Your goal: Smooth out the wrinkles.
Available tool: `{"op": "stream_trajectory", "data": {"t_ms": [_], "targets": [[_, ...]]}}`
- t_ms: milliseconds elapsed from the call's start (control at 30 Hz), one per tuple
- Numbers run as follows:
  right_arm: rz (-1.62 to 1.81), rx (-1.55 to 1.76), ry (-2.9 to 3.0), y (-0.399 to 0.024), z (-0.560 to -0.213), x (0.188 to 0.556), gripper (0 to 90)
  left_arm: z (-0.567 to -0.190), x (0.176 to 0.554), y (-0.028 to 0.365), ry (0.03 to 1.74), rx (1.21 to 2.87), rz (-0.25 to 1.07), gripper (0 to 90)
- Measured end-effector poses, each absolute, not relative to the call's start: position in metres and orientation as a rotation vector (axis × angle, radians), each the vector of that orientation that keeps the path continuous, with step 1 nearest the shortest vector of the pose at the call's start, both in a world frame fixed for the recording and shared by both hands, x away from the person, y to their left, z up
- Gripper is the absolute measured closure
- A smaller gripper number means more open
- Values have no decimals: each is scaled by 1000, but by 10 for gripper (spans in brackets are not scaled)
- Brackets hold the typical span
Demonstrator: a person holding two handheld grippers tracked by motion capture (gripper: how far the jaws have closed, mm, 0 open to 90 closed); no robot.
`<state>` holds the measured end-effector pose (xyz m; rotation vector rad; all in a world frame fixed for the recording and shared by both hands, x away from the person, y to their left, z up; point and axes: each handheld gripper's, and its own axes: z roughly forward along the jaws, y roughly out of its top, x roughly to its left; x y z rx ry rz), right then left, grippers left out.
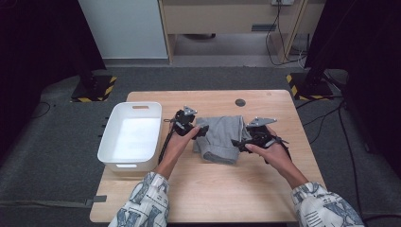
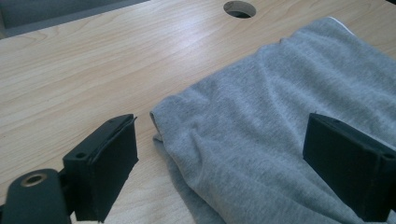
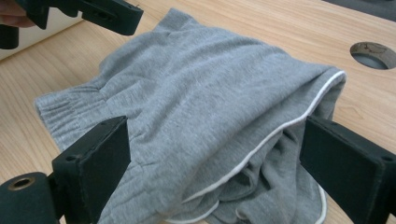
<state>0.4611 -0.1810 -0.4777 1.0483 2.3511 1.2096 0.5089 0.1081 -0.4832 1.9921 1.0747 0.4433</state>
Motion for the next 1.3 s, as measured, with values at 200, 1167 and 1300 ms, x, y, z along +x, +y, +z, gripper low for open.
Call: {"op": "stream_trajectory", "data": {"t_ms": [200, 1167, 1300], "targets": [[1223, 1042, 2348, -178, -474, 463, 90, -478, 507, 110, 1065, 1988, 436, 72], [1216, 1000, 2349, -159, -454, 469, 107, -446, 495, 125, 1062, 1974, 453, 66], [1217, 1003, 2348, -157, -454, 470, 108, -443, 494, 126, 1058, 1981, 457, 66]]}}
